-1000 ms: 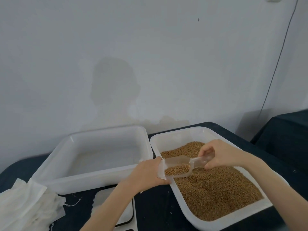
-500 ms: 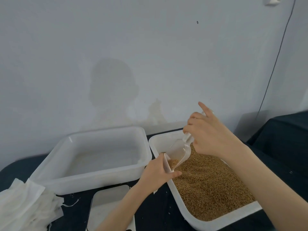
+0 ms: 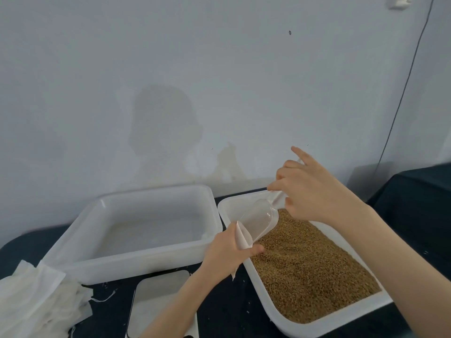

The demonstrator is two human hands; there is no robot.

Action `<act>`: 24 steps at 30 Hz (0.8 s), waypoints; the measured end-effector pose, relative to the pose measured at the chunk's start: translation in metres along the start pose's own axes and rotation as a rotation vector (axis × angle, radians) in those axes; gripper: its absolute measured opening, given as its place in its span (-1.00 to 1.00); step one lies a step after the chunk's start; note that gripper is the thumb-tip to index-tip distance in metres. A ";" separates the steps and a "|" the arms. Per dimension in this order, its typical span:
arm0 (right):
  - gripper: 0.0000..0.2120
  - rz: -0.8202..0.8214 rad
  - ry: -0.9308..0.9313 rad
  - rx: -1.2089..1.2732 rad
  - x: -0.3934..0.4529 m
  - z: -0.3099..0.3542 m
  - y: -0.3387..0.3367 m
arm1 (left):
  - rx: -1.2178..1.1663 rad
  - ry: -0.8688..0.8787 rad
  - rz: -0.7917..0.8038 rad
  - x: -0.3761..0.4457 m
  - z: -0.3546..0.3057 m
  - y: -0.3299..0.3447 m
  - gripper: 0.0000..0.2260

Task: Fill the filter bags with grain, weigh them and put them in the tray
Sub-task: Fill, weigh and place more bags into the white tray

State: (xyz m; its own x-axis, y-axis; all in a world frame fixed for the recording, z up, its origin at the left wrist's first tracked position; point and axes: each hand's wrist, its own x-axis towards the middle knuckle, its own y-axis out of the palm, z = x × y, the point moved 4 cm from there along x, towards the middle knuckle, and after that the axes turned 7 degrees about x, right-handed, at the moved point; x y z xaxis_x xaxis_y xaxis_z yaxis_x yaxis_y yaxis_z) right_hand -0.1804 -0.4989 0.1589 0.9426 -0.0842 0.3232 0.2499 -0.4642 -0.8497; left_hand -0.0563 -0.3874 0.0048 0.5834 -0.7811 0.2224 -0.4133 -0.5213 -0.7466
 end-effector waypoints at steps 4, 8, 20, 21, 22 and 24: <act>-0.58 0.076 0.054 0.146 -0.010 -0.020 0.015 | 0.006 0.000 0.013 0.002 0.002 -0.004 -0.62; -0.62 0.162 0.172 0.402 -0.032 -0.045 0.044 | 0.012 -0.005 0.020 0.001 0.005 -0.008 -0.65; -0.85 0.544 0.376 0.351 -0.092 -0.069 0.152 | 0.132 0.052 0.178 -0.002 0.010 -0.003 -0.49; -0.83 0.539 0.381 0.318 -0.092 -0.071 0.154 | 0.138 0.052 0.172 -0.001 0.010 -0.004 -0.50; -0.81 0.525 0.386 0.301 -0.092 -0.073 0.154 | 0.145 0.052 0.166 -0.001 0.010 -0.006 -0.53; -0.81 0.486 0.356 0.288 -0.085 -0.073 0.155 | 0.148 0.054 0.157 0.000 0.011 -0.008 -0.58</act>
State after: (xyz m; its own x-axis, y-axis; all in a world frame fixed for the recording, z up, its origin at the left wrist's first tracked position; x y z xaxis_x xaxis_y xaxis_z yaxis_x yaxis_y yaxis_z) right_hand -0.2381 -0.6284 0.0299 0.8445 -0.5334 -0.0490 -0.0891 -0.0496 -0.9948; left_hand -0.0457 -0.3796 0.0038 0.4803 -0.8680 0.1259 -0.3871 -0.3385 -0.8576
